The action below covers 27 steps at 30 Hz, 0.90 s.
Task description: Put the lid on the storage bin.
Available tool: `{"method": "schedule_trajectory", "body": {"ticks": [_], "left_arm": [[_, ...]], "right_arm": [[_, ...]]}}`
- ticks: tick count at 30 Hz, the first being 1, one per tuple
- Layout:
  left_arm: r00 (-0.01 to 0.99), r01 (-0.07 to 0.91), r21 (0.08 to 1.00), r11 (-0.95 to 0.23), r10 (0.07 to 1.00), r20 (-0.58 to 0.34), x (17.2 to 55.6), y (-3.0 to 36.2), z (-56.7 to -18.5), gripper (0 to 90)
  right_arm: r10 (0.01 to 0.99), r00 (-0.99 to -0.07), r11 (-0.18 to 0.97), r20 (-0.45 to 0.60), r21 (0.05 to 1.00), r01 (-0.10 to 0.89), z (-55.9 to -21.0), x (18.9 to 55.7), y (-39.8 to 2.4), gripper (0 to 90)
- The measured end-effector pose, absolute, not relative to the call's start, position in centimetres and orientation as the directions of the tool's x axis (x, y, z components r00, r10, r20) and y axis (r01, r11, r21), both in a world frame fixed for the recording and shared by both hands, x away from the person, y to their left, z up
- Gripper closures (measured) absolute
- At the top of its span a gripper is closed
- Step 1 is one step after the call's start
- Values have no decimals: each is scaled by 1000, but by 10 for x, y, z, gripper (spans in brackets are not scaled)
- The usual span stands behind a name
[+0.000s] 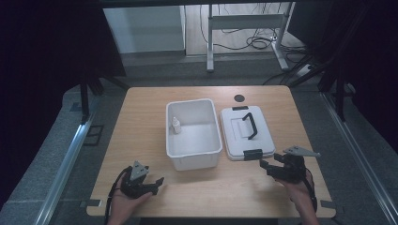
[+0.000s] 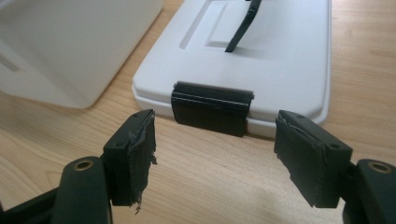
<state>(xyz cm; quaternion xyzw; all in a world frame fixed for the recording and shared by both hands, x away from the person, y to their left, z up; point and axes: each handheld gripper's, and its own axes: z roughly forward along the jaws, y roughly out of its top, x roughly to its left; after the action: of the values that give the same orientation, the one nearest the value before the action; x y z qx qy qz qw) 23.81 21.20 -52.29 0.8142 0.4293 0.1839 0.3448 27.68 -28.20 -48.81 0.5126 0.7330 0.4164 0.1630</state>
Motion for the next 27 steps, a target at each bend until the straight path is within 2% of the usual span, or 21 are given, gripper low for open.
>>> {"method": "schedule_trajectory", "body": {"ticks": [4,12,27], "left_arm": [[561,570,723,-389,828,3,238,214,-521,248],[555,568,729,-382,832,3,238,218,-519,248],[558,567,726,-389,830,8,238,215,-520,249]], "right_arm": [[902,-415,170,121,783,598,-485,279,-272,298],[907,-416,212,68,780,589,-467,299,-259,298],[911,-408,248,55,718,651,-439,338,-262,304]]}}
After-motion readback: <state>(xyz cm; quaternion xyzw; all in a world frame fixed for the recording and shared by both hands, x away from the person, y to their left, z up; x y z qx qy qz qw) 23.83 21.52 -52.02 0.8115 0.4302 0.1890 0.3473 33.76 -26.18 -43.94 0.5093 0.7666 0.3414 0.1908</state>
